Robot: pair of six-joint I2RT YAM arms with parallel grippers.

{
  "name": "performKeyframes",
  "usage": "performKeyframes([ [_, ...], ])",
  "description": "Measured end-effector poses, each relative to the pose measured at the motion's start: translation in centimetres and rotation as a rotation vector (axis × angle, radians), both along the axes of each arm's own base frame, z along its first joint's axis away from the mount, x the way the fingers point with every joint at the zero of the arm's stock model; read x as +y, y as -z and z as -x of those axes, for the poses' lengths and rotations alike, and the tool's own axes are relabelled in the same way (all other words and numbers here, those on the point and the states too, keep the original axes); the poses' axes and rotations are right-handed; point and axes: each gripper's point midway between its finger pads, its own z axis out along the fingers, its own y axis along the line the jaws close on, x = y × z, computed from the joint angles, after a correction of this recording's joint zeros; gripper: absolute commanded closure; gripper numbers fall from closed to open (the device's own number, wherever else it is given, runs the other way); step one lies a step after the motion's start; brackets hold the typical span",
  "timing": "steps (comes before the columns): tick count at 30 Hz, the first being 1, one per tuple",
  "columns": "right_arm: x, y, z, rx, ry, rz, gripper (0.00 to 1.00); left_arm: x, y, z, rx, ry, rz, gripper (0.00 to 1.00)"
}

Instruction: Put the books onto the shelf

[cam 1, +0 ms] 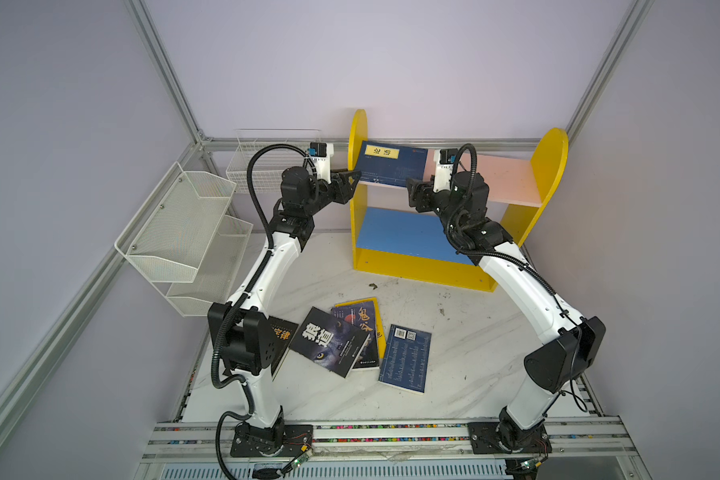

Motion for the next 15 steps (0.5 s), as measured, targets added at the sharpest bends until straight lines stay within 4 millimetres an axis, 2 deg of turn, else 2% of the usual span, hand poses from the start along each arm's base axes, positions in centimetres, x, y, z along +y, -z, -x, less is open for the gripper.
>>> performKeyframes([
  [9, 0.36, 0.12, 0.02, 0.002, -0.011, -0.003, 0.27, -0.04, -0.39, 0.07, -0.018, 0.004, 0.002, 0.46],
  [15, 0.41, 0.11, 0.00, 0.001, -0.012, -0.005, 0.28, -0.15, -0.51, 0.18, -0.028, 0.011, -0.003, 0.48],
])
